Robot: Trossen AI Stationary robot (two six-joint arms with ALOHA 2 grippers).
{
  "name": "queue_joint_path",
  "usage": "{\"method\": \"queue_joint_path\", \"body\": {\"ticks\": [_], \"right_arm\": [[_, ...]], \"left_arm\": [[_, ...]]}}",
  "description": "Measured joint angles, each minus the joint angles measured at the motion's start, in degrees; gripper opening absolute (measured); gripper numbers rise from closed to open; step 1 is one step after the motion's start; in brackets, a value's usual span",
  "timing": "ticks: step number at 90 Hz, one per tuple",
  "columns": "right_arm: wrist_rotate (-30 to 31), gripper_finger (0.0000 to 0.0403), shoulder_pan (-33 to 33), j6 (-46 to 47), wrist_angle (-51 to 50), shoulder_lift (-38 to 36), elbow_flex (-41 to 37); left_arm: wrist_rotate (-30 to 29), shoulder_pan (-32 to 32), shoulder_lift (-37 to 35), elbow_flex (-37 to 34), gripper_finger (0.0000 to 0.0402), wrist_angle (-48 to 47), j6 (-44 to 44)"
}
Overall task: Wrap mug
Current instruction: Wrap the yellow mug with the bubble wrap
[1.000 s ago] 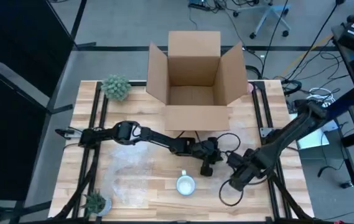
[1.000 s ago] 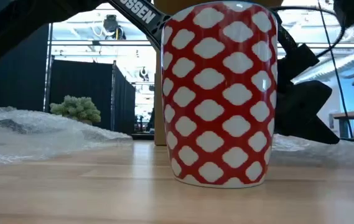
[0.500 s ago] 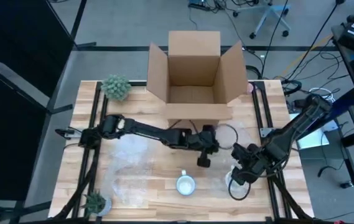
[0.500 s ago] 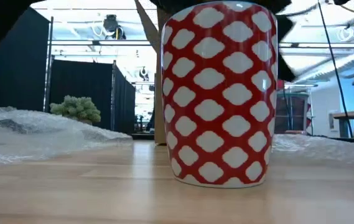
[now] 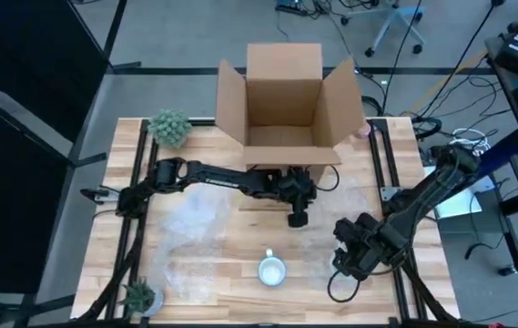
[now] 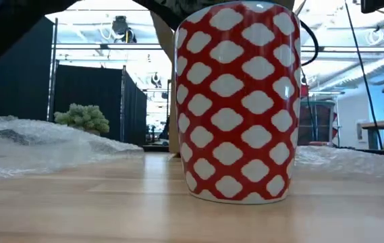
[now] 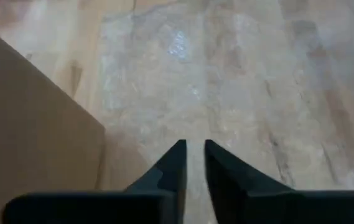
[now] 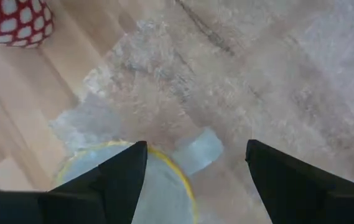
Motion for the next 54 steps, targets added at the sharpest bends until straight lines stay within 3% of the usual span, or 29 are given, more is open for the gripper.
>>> {"method": "queue_joint_path", "body": {"ticks": [18,24,32,44,54], "right_arm": [[5.69,0.026,0.59,2.88,2.81,3.37,0.02],[5.16,0.026,0.66,2.89,4.61,4.61,0.01],[4.21,0.026,1.0,3.14,7.14,6.08,-0.05],[3.93,0.026,1.68,3.51,9.82,6.74,-0.05],[0.18,0.026,2.34,3.88,9.76,6.0,-0.05]], "left_arm": [[-0.73,-0.01,0.83,0.06,0.0181,-0.68,0.05],[-3.61,-0.3,1.27,0.06,0.0199,-1.64,-0.21],[-7.51,-0.83,2.23,0.11,0.0206,-2.28,-1.22],[-8.02,-1.11,2.35,-0.07,0.02,-3.85,-1.65],[-8.24,-1.28,2.31,0.02,0.0195,-4.47,-1.63]]}}
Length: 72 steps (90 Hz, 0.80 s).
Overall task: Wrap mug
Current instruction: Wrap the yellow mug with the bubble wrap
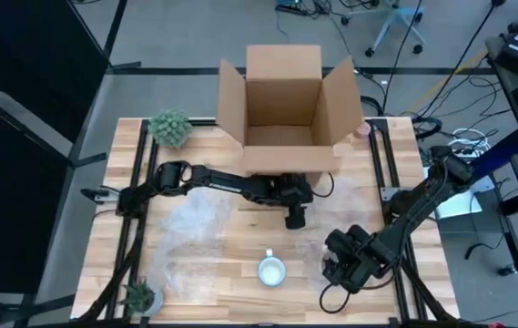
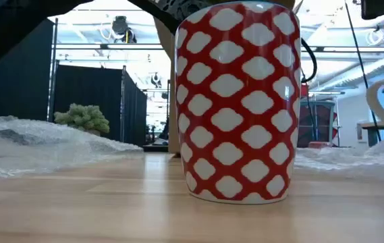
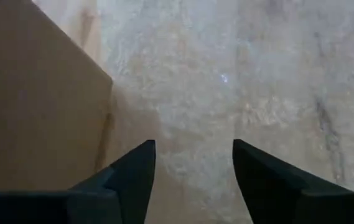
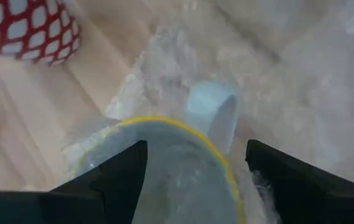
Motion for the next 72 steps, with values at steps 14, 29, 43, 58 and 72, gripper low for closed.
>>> {"method": "queue_joint_path", "body": {"ticks": [14,29,43,58,72], "right_arm": [[-3.47,0.026,1.2,1.72,-1.55,-2.39,0.0],[-3.66,0.026,2.5,4.57,-3.35,-4.01,0.0],[-9.45,0.026,2.86,5.57,-4.96,-5.48,-0.02],[-11.36,0.026,3.29,6.56,-5.65,-7.14,-0.02],[-11.38,0.026,3.27,6.58,-5.96,-8.25,-0.02]], "left_arm": [[-0.01,-0.06,0.0,0.0,0.0194,-1.7,0.0],[0.13,-0.25,2.22,-0.12,0.0193,-3.32,-0.12],[0.28,-0.27,3.58,0.15,0.0191,-2.45,-0.29],[0.47,-0.63,4.55,0.24,0.0135,-1.23,-0.01],[4.12,-0.82,4.67,0.15,0.0031,0.44,2.92]]}}
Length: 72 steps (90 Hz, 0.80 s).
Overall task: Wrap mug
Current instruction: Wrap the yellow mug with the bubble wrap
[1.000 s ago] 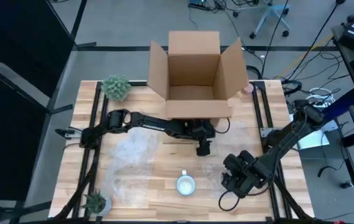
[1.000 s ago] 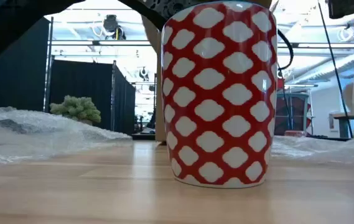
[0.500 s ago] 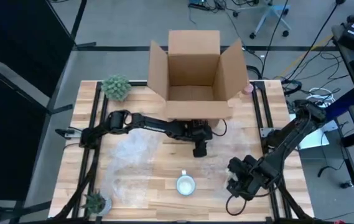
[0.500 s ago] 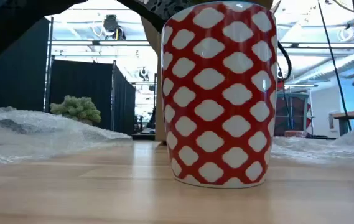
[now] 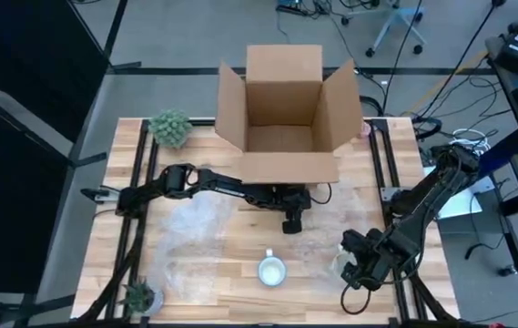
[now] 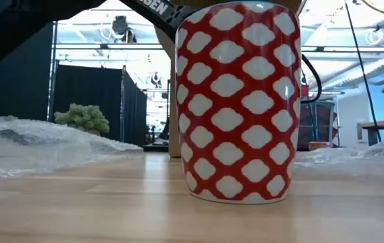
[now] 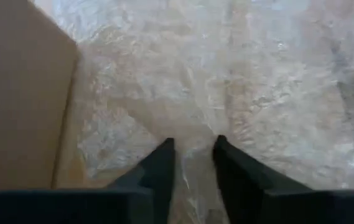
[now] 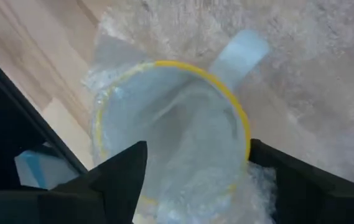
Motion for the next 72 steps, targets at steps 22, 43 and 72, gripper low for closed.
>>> {"method": "queue_joint_path", "body": {"ticks": [22,43,72], "right_arm": [[-1.05,0.026,0.02,0.0,-4.13,-1.51,0.0],[-2.49,0.026,0.02,1.27,-7.57,-2.52,0.0],[-1.99,0.026,0.42,2.76,-7.55,-2.46,0.0]], "left_arm": [[1.14,-1.35,-0.34,-0.22,0.0002,3.83,0.73],[2.62,-2.94,-3.48,-0.28,0.0,5.19,2.01],[4.92,-4.05,-7.69,-0.24,0.0,7.8,1.73]]}}
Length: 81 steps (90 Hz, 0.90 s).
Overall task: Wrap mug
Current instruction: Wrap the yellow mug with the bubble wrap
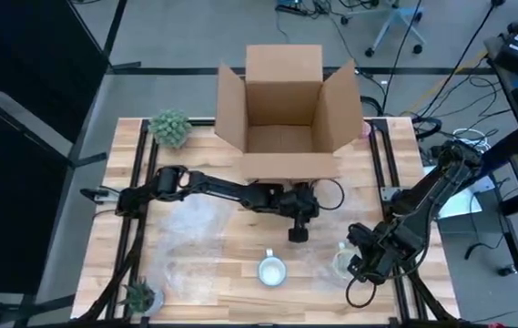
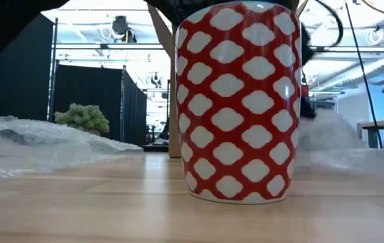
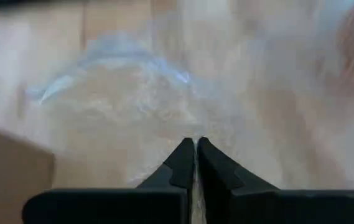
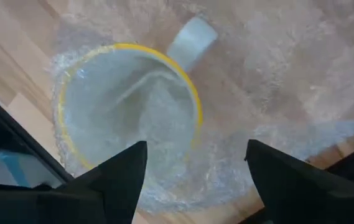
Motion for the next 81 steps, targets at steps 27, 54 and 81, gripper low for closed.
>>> {"method": "queue_joint_path", "body": {"ticks": [27,54,81], "right_arm": [[0.1,0.026,3.49,5.95,-1.73,0.02,0.0],[0.17,0.026,5.2,10.29,-1.13,-0.12,0.0],[3.8,0.026,7.14,8.79,-6.24,-0.46,7.52]], "left_arm": [[6.91,-2.98,-3.95,0.02,0.0,5.8,-0.1],[12.37,-5.48,-4.89,0.04,0.0,14.91,-0.12],[15.09,-7.31,-4.89,0.04,0.0,17.16,0.37]]}}
